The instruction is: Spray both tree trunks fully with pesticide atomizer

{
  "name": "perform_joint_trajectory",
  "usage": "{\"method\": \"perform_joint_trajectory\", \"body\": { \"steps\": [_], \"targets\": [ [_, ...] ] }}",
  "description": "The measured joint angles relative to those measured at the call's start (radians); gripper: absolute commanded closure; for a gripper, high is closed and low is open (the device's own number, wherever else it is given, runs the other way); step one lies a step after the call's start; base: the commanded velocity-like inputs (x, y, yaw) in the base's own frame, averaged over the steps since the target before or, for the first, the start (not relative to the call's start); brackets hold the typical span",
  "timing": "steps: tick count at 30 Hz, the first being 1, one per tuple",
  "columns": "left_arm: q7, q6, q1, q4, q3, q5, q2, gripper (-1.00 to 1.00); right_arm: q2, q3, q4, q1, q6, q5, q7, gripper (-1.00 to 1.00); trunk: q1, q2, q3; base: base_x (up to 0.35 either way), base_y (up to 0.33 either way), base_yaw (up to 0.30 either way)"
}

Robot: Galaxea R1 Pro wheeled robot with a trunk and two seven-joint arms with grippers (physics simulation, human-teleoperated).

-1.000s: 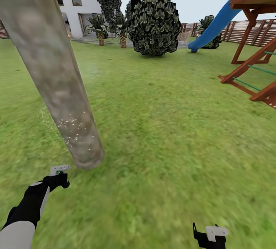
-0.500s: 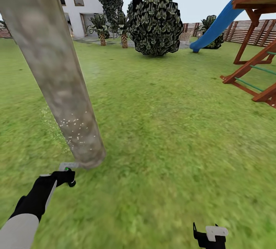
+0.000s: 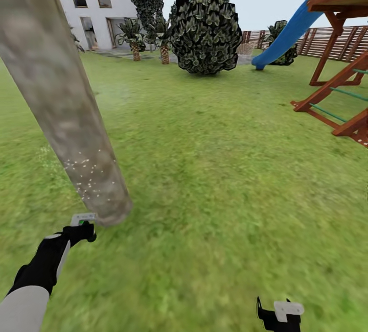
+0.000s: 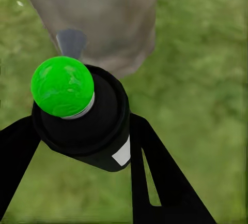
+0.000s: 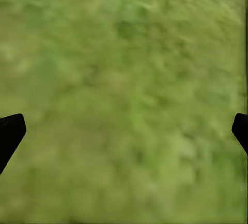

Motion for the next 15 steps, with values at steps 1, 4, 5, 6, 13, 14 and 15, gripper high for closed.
{"method": "perform_joint_trajectory", "body": {
  "steps": [1, 4, 5, 6, 13, 14, 15],
  "targets": [
    [0.003, -0.014, 0.002, 0.006, 0.027, 0.000, 0.000, 1.00, 0.001, 0.001, 0.000, 0.000, 0.000, 0.000, 0.000, -1.00, 0.000, 0.000, 0.000, 0.000, -0.271, 0.000],
    [0.007, -0.064, 0.003, 0.032, 0.045, -0.002, 0.004, 1.00, 0.001, 0.000, 0.000, 0.000, 0.000, 0.000, 0.000, -1.00, 0.000, 0.000, 0.000, 0.032, -0.271, 0.000],
    [0.008, -0.067, 0.003, 0.030, 0.045, -0.002, 0.004, 1.00, 0.001, 0.000, -0.001, 0.000, 0.000, 0.000, 0.000, -1.00, 0.000, 0.000, 0.000, 0.092, -0.271, 0.000],
    [0.008, -0.070, 0.003, 0.030, 0.046, -0.004, 0.004, 1.00, 0.002, 0.000, -0.001, 0.000, 0.000, 0.000, 0.000, -1.00, 0.000, 0.000, 0.000, 0.109, -0.271, 0.005],
    [0.131, -0.072, 0.003, 0.036, 0.044, 0.001, -0.001, 1.00, 0.002, -0.001, -0.001, 0.000, 0.000, 0.000, -0.003, -1.00, 0.000, 0.000, 0.000, 0.075, -0.271, 0.231],
    [0.135, -0.072, 0.003, 0.036, 0.044, 0.002, -0.001, 1.00, 0.002, -0.001, -0.001, 0.000, 0.000, 0.000, -0.003, -1.00, 0.000, 0.000, 0.000, 0.003, -0.273, 0.278],
    [0.137, -0.072, 0.003, 0.036, 0.044, 0.002, -0.002, 1.00, 0.002, -0.001, -0.001, 0.000, 0.000, 0.000, -0.003, -1.00, 0.000, 0.000, 0.000, 0.001, -0.273, 0.279]
  ]
}}
